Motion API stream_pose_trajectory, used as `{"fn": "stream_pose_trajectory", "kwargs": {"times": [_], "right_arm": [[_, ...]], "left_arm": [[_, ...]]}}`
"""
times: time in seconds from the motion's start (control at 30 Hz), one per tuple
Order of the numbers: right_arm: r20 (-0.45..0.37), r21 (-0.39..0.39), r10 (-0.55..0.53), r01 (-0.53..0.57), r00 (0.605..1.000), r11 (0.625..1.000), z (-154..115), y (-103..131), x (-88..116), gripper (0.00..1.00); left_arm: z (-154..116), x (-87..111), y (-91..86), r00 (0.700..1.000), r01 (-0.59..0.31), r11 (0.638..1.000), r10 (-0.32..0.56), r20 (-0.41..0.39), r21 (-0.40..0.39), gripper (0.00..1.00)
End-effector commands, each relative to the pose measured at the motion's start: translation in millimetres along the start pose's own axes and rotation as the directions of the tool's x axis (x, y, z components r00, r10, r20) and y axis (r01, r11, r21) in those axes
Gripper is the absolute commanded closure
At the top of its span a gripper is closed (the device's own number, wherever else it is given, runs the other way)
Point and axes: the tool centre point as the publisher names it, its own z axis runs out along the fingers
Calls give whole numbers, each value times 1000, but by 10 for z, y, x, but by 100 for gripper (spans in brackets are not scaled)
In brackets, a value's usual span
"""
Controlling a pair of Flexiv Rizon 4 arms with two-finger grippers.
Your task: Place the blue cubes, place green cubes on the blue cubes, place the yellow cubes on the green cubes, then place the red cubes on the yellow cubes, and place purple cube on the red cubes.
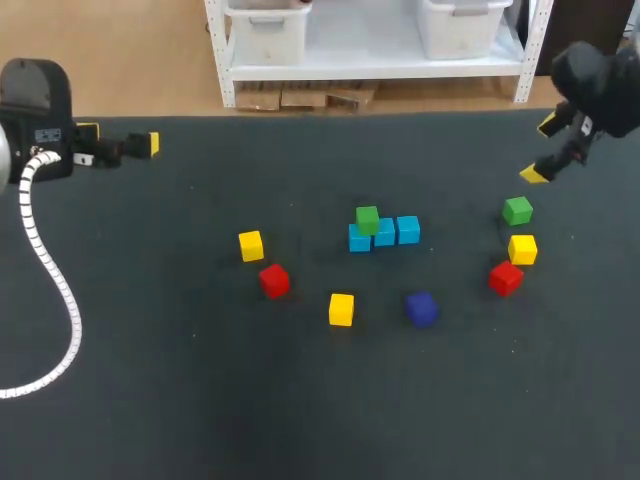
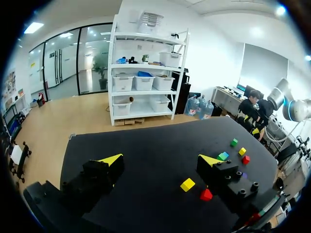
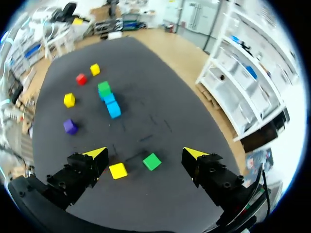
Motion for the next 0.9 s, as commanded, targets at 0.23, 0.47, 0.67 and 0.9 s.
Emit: {"fn": "stream_pose_trajectory", "kwargs": {"times": [0.23, 0.47, 0.67, 0.9], "right_arm": [[-256, -215, -315, 264, 914, 940, 558, -233, 56, 0], [-356, -249, -436, 366, 826, 897, 710, -245, 247, 0], [-413, -297, -510, 418, 755, 859, 828, -176, 426, 0], [-438, -285, -493, 404, 752, 869, 942, -265, 565, 0]], "left_arm": [[-8, 6, 39, 1000, -1, 1000, 1, 4, 23, 0], [-8, 6, 39, 1000, -1, 1000, 1, 4, 23, 0], [-8, 6, 39, 1000, -1, 1000, 1, 4, 23, 0], [-8, 6, 39, 1000, -1, 1000, 1, 4, 23, 0]]}}
